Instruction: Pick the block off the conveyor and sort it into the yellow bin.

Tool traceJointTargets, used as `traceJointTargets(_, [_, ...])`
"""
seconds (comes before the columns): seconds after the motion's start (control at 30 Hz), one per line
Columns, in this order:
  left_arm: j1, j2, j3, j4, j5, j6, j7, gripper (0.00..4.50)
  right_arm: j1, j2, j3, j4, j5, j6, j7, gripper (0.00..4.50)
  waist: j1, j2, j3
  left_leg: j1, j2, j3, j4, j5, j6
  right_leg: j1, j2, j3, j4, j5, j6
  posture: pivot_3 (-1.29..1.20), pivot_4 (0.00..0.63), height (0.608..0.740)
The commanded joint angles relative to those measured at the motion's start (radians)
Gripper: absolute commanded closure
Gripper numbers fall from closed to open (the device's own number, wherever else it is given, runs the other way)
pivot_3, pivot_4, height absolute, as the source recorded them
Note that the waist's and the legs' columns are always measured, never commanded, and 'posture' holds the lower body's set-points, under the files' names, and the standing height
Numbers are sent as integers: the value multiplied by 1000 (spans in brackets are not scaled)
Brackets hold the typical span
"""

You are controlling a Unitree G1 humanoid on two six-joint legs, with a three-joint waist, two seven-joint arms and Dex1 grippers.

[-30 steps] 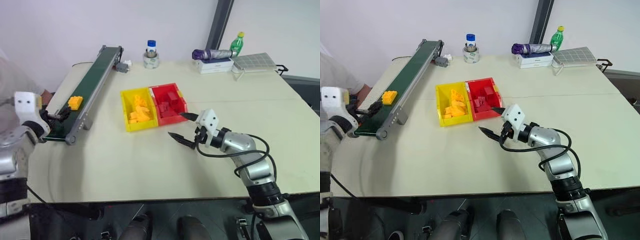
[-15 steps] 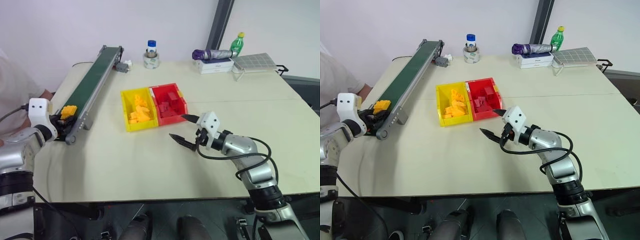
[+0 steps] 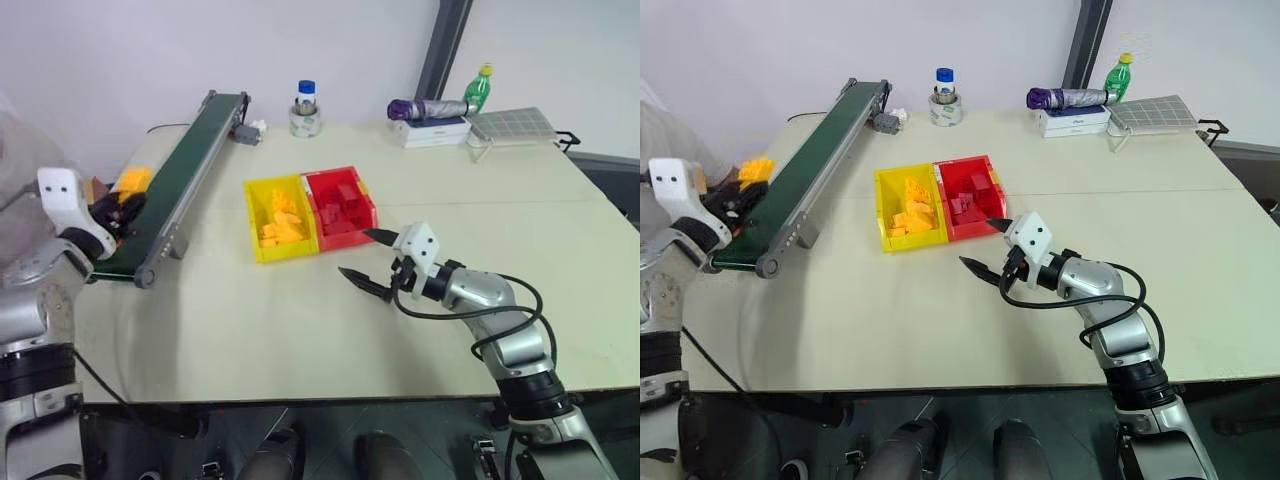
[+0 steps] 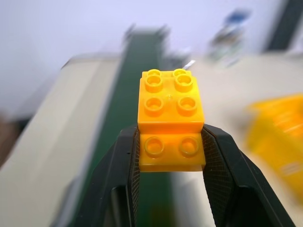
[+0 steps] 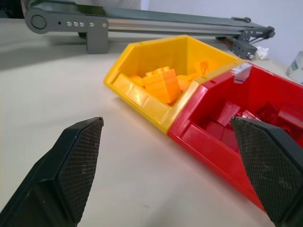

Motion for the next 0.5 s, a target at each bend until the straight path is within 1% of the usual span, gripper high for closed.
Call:
traceJointTargets(0.03, [-30,-61,-146,-147,9,-9,-29,3227,-23,-1,-17,-36,11,-9,-3,0,3,0,0,0,0,0,0,0,0,1,0,0,0,0,0,0,150,740])
traceJointTargets(0.07, [-59,-94,-189,-131,55,-16,15,3227,-23,-1,-18,-37,11,-9,-4,0,4,0,0,0,0,0,1,0,0,1,0,0,0,0,0,0,150,740])
traceJointTargets(0.13, [-135,-173,-221,-64,102,-17,112,3227,-19,-1,-19,-40,7,-11,-10,0,5,0,0,1,0,0,1,0,0,2,0,0,0,0,0,0,150,740])
traceJointTargets(0.2, [-184,-225,-235,-12,128,-22,160,3227,-16,0,-21,-44,7,-8,-17,0,1,-1,0,1,0,0,2,0,0,2,0,-1,1,1,0,0,150,740])
traceJointTargets(0.27, [-226,-277,-279,64,185,-32,215,3227,-9,-3,-23,-55,3,-5,-24,0,-6,-1,0,1,0,0,2,0,0,2,0,0,1,1,1,0,150,740])
traceJointTargets(0.33, [-247,-318,-303,121,213,-56,231,3227,-2,-5,-28,-69,7,3,-33,0,-7,-1,0,1,0,0,2,0,0,1,0,0,1,1,2,0,150,740])
traceJointTargets(0.5, [-277,-372,-294,201,207,-66,226,3227,17,-17,-46,-94,7,15,-51,0,-3,-1,0,1,0,0,1,1,3,1,0,-1,1,1,3,0,150,740])
